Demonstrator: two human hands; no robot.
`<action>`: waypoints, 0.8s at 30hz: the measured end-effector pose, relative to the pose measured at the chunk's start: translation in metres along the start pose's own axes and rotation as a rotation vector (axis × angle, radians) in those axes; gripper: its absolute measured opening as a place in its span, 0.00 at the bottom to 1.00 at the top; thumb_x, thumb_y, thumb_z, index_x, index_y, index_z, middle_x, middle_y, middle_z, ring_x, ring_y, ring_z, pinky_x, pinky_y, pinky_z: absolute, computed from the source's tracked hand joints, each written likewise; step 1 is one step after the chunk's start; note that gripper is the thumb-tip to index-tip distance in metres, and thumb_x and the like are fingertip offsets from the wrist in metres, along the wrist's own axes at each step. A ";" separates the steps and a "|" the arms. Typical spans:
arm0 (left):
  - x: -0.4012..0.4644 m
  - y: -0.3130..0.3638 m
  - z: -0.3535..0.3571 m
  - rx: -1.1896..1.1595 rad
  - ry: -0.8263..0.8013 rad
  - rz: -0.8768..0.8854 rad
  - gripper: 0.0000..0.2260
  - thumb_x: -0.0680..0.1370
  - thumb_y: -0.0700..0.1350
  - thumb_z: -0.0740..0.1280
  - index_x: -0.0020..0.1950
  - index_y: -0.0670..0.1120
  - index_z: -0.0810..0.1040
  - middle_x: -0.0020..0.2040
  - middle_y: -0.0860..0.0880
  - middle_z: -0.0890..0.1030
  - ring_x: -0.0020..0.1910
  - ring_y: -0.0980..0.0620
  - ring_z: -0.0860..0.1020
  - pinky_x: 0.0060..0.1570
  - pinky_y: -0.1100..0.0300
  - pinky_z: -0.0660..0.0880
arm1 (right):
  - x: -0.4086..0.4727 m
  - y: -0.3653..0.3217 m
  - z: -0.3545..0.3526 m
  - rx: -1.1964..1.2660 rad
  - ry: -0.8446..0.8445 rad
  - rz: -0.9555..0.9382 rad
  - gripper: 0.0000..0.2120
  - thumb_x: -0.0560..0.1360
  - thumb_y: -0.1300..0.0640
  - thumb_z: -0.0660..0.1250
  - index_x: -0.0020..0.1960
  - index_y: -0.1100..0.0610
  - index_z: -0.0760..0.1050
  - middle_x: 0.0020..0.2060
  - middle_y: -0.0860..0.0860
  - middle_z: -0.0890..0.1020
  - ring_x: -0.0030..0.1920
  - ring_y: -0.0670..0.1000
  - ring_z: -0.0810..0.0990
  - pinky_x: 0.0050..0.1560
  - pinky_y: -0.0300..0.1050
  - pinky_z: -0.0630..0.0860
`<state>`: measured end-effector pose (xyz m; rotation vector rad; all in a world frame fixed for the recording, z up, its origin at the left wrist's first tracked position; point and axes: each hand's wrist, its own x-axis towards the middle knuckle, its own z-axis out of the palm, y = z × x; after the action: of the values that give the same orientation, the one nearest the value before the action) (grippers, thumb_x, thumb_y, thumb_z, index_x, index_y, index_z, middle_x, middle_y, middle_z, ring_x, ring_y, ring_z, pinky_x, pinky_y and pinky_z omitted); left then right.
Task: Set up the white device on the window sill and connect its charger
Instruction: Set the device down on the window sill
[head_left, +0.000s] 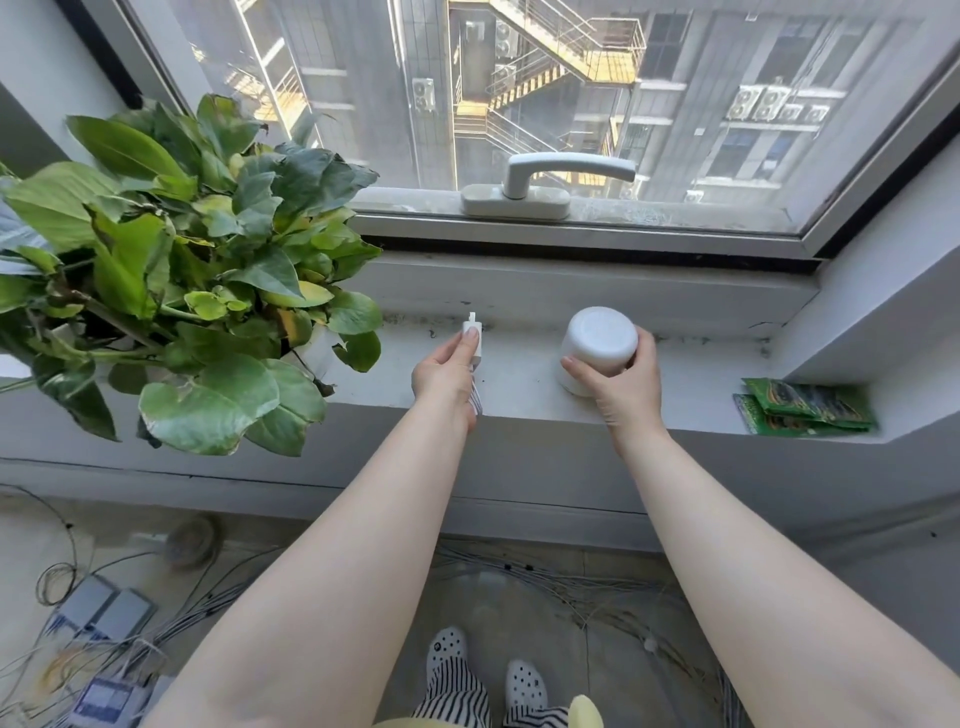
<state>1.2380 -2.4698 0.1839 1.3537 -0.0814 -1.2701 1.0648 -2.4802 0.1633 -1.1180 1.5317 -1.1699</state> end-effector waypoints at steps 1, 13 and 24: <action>0.000 0.000 0.000 0.004 -0.004 -0.005 0.20 0.75 0.44 0.70 0.66 0.40 0.76 0.56 0.43 0.81 0.50 0.56 0.81 0.40 0.66 0.72 | 0.000 0.000 0.000 -0.001 0.004 0.000 0.36 0.58 0.52 0.80 0.61 0.46 0.68 0.59 0.46 0.78 0.60 0.49 0.77 0.63 0.50 0.74; -0.002 0.003 -0.001 0.035 -0.022 -0.016 0.19 0.74 0.44 0.70 0.64 0.40 0.78 0.46 0.47 0.81 0.37 0.57 0.74 0.46 0.65 0.72 | -0.001 -0.004 0.000 -0.035 0.002 0.016 0.38 0.59 0.52 0.80 0.65 0.49 0.67 0.60 0.47 0.77 0.60 0.50 0.77 0.64 0.51 0.74; -0.001 0.009 0.000 0.045 -0.072 -0.108 0.16 0.75 0.47 0.69 0.61 0.42 0.79 0.39 0.50 0.79 0.31 0.57 0.71 0.25 0.70 0.70 | -0.017 -0.016 -0.017 -0.095 0.030 -0.092 0.46 0.62 0.44 0.75 0.74 0.48 0.57 0.71 0.48 0.65 0.73 0.49 0.62 0.70 0.48 0.62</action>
<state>1.2426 -2.4713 0.1911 1.3661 -0.0885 -1.4156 1.0541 -2.4635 0.1843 -1.2505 1.5874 -1.1907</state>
